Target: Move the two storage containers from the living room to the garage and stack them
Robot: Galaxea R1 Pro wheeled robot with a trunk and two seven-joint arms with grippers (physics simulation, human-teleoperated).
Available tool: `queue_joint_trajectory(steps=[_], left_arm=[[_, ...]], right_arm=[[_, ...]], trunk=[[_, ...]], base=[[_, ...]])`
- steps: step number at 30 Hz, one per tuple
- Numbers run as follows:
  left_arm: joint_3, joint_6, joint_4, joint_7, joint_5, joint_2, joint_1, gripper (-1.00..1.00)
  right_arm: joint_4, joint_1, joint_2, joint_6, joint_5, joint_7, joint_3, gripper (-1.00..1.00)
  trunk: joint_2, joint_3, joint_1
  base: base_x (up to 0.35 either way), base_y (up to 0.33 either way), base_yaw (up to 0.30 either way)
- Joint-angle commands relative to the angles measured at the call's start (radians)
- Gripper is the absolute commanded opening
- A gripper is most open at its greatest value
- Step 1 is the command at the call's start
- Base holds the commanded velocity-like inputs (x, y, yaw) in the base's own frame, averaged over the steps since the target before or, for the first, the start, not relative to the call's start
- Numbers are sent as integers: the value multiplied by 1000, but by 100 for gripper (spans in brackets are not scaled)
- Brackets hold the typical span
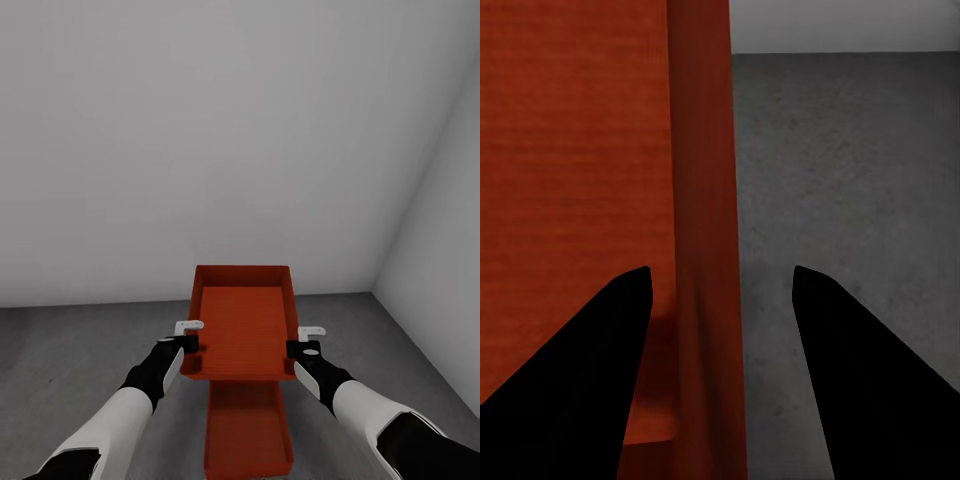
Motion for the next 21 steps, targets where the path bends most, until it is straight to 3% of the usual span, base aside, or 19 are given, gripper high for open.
queue_joint_trajectory(steps=[1,21], left_arm=[[6,15,1,0,18,-20,0,-100],[6,15,1,0,18,-20,0,-100]], right_arm=[[-4,-1,0,2,26,-52,-11,-100],[-4,-1,-1,-1,28,-52,-11,-100]], trunk=[[-1,-3,0],[-1,-34,0]], base=[[0,0,0],[0,0,0]])
